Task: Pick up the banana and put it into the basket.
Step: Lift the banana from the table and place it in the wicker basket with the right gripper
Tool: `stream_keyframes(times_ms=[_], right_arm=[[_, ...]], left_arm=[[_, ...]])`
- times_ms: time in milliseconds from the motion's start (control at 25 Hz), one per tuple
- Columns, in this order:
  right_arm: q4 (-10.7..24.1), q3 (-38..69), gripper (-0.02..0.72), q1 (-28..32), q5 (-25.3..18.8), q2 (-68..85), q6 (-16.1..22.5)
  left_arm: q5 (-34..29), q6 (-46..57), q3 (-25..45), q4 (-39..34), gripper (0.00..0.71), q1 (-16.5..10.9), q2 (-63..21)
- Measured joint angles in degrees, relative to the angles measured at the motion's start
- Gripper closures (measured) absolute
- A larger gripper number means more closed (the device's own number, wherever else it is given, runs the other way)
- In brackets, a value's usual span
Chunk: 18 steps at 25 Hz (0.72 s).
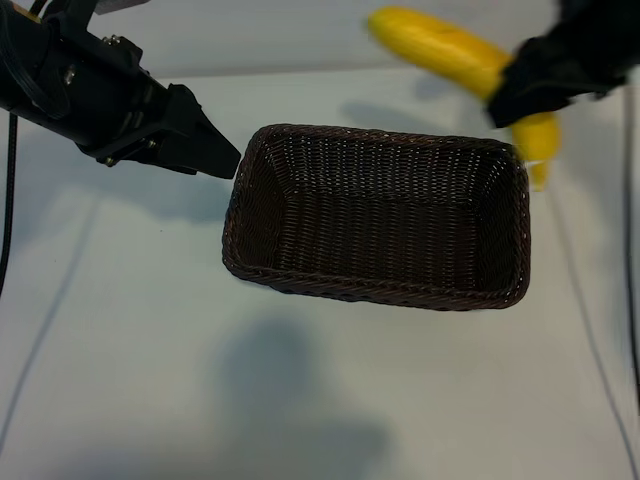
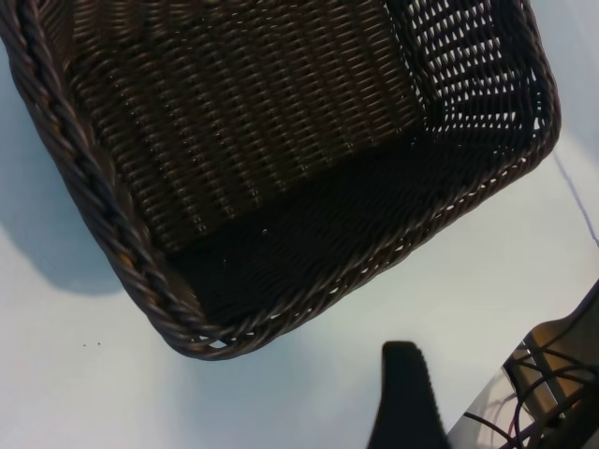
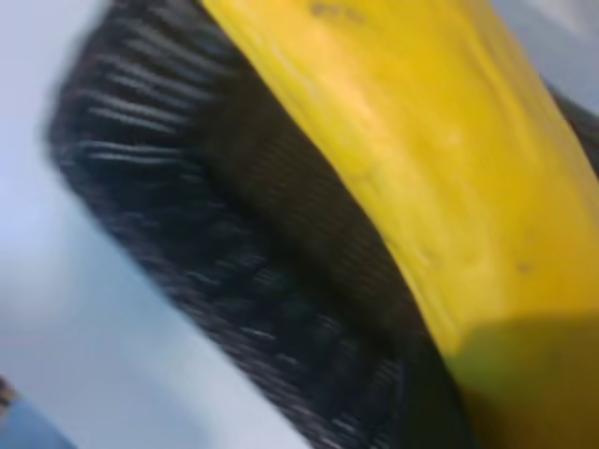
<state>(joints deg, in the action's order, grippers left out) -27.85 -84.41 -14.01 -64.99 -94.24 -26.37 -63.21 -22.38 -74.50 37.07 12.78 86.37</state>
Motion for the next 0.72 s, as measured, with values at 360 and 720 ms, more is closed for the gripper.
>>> stream_keyframes(times_ms=[360,720], right_arm=[[1.4,0.0,0.267,-10.5,4.3,-4.3,1.4],[5.4,0.0,0.257,-11.0,1.4,-11.4,2.3]], left_arm=[[-0.2,0.9,0.0,0.0,0.195,0.0,0.0],[-0.4,1.5,0.0,0.0,0.195,0.0,0.0]])
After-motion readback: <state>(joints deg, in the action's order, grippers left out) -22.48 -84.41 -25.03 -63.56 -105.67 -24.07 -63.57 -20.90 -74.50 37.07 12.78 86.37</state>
